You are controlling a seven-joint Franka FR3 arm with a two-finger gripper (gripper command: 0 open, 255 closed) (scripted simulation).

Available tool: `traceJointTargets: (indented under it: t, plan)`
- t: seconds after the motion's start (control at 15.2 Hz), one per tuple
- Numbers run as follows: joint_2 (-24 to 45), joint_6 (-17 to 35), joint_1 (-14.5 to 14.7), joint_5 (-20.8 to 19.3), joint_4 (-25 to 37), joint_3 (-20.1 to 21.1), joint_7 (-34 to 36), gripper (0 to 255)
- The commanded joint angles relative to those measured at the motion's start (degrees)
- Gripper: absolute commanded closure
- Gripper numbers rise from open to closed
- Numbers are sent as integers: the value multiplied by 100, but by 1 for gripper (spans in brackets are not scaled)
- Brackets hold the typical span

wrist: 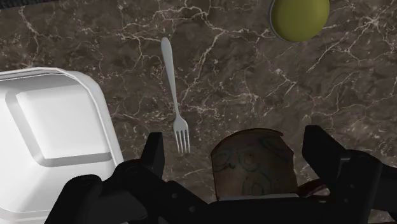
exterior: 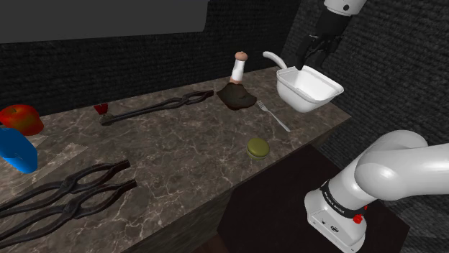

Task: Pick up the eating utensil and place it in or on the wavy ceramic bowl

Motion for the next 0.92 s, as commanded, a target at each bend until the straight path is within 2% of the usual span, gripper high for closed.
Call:
traceJointTargets:
  t: [0.0,0.4,0.86]
  plan:
    - [0,0,0,0,0,0,0,0]
    - [571,1251,-112,-79,-636,-245,-31,0]
    - [1649,2758,-213,-100,-1014,-544,-108,0]
